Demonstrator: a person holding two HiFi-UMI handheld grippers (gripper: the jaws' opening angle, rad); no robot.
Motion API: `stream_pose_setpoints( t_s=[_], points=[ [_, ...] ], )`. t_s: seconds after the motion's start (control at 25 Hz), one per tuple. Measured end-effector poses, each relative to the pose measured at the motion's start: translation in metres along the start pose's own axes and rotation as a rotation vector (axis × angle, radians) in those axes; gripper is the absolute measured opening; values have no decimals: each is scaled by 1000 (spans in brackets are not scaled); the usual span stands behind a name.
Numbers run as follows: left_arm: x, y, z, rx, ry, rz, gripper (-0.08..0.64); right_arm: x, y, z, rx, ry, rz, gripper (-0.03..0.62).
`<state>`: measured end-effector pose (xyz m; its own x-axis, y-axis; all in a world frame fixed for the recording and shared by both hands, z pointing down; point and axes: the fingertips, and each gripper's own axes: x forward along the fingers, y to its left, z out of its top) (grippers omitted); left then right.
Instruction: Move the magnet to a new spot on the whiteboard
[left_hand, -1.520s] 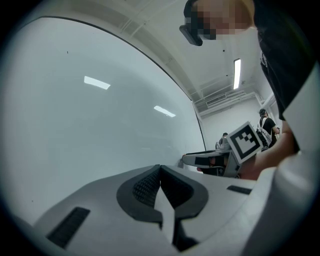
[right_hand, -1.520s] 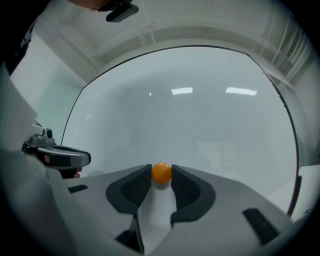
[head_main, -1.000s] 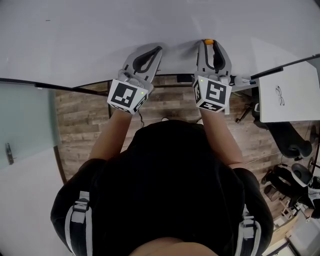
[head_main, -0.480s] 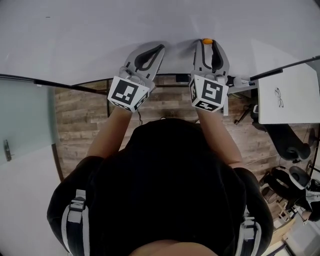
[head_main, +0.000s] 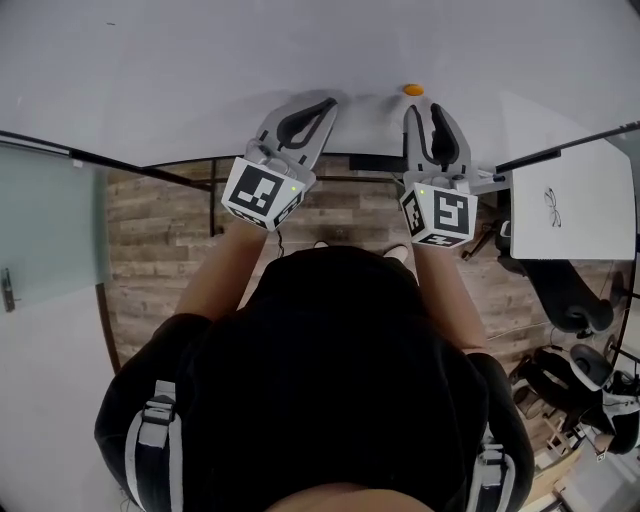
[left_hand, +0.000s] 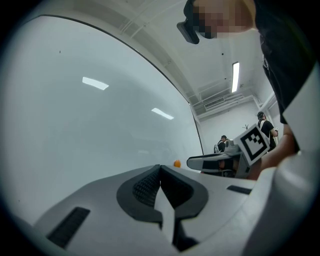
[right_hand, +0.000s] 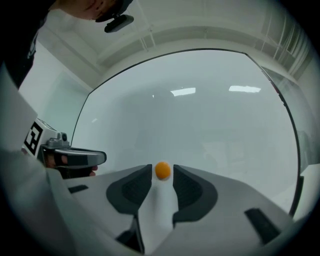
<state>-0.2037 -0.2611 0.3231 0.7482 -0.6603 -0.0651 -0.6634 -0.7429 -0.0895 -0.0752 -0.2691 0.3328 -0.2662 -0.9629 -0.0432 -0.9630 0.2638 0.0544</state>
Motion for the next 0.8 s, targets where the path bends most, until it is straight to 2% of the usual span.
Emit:
stream_pose_setpoints(
  t_s=[0.12, 0.28, 0.4, 0.52, 0.8],
  points=[
    [0, -3, 1, 0, 1, 1, 5, -8, 8, 0, -5, 9, 95, 96],
    [-2, -9, -1, -3, 11, 4, 5, -20, 32, -4, -4, 9, 275, 56],
    [-4, -12, -5, -7, 24, 7, 5, -26, 38, -5, 25, 0, 345, 11],
    [-6, -15, -8, -15, 29, 9, 5, -30, 39, -5, 36, -1, 374, 2],
    [-4, -25, -9, -25, 27, -7, 5, -35, 33, 1, -9, -17, 382, 0]
  ],
)
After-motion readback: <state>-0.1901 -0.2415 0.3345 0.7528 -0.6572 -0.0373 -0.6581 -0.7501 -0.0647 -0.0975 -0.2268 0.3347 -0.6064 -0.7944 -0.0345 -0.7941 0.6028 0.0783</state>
